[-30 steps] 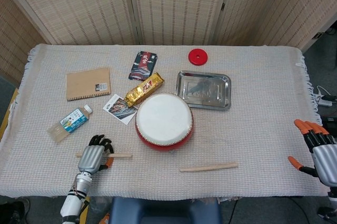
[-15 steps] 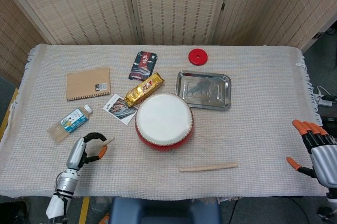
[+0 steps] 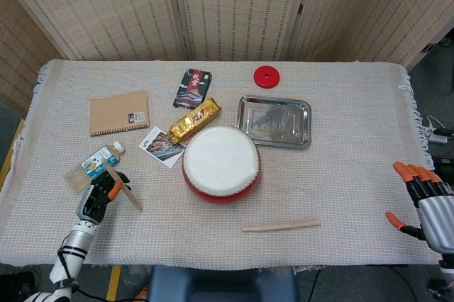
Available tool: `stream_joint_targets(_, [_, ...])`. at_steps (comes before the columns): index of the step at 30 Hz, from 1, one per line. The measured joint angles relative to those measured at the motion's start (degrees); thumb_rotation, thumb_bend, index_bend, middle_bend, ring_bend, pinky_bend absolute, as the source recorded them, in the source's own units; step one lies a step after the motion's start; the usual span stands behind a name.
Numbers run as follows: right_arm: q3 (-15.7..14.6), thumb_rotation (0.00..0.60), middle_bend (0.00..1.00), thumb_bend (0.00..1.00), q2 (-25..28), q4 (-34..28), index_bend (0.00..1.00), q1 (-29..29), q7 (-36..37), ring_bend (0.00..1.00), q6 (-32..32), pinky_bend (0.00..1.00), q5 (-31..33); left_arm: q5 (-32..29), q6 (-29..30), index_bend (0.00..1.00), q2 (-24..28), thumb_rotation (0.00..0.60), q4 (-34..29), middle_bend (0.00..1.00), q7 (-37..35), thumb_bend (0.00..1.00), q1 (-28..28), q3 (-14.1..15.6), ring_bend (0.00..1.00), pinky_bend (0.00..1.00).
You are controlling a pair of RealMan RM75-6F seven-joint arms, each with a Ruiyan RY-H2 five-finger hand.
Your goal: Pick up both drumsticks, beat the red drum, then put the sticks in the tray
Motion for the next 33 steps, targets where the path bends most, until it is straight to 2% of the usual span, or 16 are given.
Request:
stream_joint_targets(6, [0.03,0.600,0.10,0.12,-0.07,0.01,0.00,-0.11,-0.02,0.00,0.02,0.15,0.15,0.81,-2.06,0.37,-0.64,0.600,2.98,0.48,-8.10,0.50,-0.50,-0.25,0.41,0.46])
stream_joint_targets(10, [0.07,0.600,0.10,0.12,-0.03,-0.03,0.00,-0.21,0.00,0.00,0.21,0.15,0.14,2.30,-1.86,0.36,-1.44,0.600,5.02,0.49,-10.84,0.50,-0.62,0.10,0.44,0.46])
stream_joint_targets(13, [0.05,0.600,0.10,0.12,0.00,-0.06,0.00,-0.29,0.12,0.00,0.32,0.15,0.08,3.58,-0.70,0.39,-1.92,0.600,5.92,0.52,-10.99,0.46,-0.54,0.70,0.47,0.47])
stream_joint_targets(19, [-0.07,0.600,0.10,0.12,0.08,-0.23,0.00,-0.51,0.18,0.00,0.82,0.15,-0.43,5.38,3.36,0.50,-2.64,0.600,6.36,0.64,-7.16,0.35,0.13,1.71,0.57,0.57])
stream_joint_targets(25, [-0.21,0.600,0.10,0.12,0.17,-0.52,0.00,-0.60,0.20,0.00,1.15,0.15,-1.03,7.04,7.08,0.56,-3.08,0.600,6.12,0.68,-1.42,0.28,0.95,3.00,0.60,0.60])
stream_joint_targets(33, [-0.33,0.600,0.10,0.12,0.41,-1.28,0.00,-0.78,-0.34,0.00,1.62,0.15,-1.62,7.20,8.81,0.63,-4.11,0.600,6.93,0.76,4.46,0.25,1.92,4.99,0.67,0.69])
